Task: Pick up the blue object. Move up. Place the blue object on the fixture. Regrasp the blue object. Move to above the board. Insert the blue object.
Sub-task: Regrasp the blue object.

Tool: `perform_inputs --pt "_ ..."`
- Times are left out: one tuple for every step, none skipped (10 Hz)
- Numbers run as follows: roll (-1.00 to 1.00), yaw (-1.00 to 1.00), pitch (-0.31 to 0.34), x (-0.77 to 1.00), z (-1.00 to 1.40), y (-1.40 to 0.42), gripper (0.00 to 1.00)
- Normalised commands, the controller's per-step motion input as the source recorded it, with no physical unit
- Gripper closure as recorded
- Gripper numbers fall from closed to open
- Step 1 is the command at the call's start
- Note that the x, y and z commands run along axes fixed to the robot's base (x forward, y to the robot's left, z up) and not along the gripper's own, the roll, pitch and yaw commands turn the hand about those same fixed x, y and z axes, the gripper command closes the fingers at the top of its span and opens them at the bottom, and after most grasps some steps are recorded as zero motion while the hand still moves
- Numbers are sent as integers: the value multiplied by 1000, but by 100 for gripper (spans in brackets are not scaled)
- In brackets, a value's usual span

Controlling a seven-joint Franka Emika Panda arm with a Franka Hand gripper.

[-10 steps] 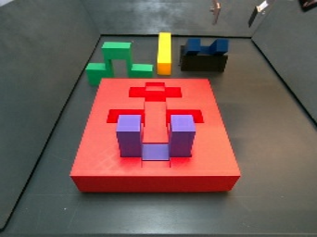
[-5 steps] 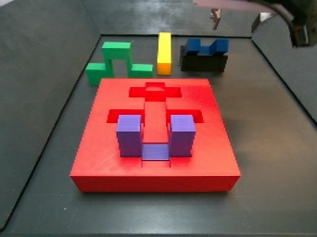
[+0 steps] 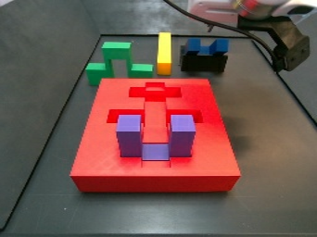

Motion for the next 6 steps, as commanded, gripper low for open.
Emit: perform_inputs --pt "423 566 -177 383 0 0 0" --pt "380 526 -237 80 -91 0 0" --pt "174 511 -283 0 -197 0 0" --pt "223 423 -203 71 -154 0 0" --pt "274 266 -91 100 -209 0 0" --pt "163 260 -89 0 -309 0 0"
